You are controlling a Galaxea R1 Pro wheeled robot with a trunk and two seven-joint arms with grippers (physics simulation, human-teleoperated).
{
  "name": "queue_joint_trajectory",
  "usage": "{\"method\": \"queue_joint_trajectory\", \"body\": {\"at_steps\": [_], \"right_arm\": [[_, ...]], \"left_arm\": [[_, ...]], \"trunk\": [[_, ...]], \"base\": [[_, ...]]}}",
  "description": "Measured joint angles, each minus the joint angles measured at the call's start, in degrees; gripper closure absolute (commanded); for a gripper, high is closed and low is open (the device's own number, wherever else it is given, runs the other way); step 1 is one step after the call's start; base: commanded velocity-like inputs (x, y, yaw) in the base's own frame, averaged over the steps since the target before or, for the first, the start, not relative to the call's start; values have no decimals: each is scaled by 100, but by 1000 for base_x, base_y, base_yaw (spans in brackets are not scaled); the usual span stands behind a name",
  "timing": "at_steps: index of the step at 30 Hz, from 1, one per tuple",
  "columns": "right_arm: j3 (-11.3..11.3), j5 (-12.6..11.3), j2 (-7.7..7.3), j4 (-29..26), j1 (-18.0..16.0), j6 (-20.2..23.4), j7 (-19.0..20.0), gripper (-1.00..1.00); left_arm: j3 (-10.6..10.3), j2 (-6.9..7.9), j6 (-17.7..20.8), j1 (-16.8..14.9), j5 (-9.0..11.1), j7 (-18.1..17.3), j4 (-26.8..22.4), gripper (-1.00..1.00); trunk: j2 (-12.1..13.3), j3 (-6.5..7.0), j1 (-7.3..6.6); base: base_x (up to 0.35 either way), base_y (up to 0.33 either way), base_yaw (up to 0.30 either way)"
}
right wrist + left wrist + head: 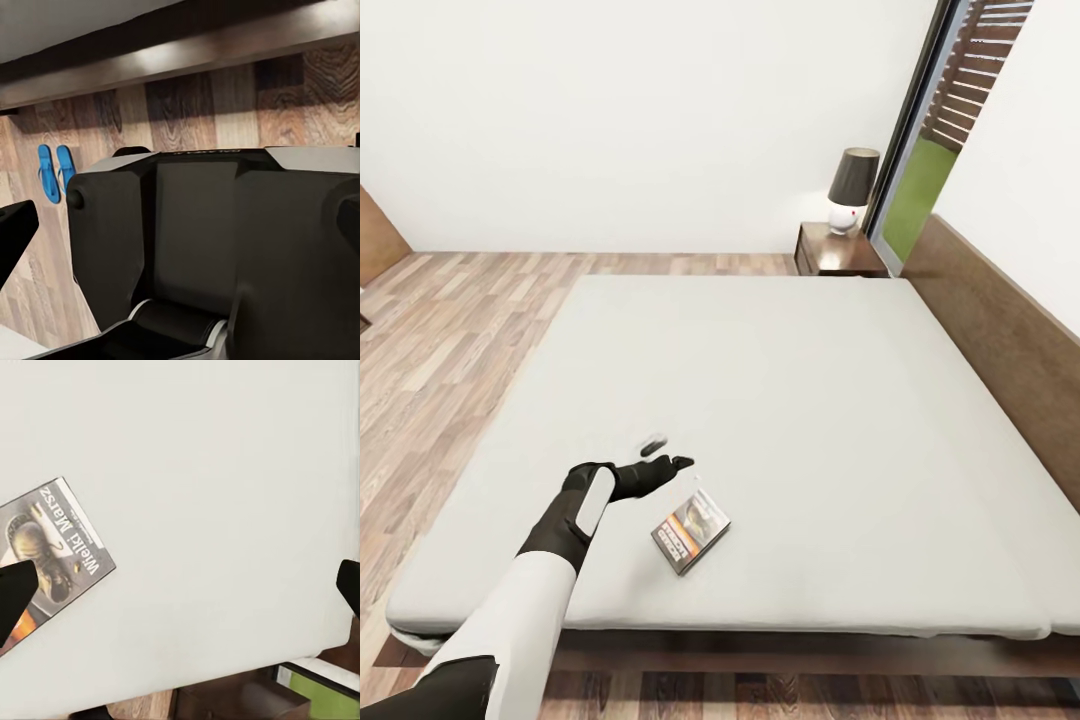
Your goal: In the bedroom, move the book from the bed onto either nightstand, and place the two sandals side by side next to the bed.
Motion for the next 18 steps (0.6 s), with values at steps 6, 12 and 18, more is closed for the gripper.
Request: {"method": "queue_joint_trajectory", "body": {"at_steps": [6,12,18], "right_arm": [[0,0,0,-2,0,0,7,-100],[0,4,0,-7,0,0,6,-100],[0,4,0,-5,0,0,6,-100]], "left_arm": [[0,3,-1,0,157,2,3,-100],[-3,3,-1,0,171,1,3,-100],[-5,3,-1,0,172,-1,3,-100]], "trunk": [[0,-3,0],[0,-46,1],[0,-99,1]], "base": [[4,2,0],[0,0,0],[0,0,0]]}}
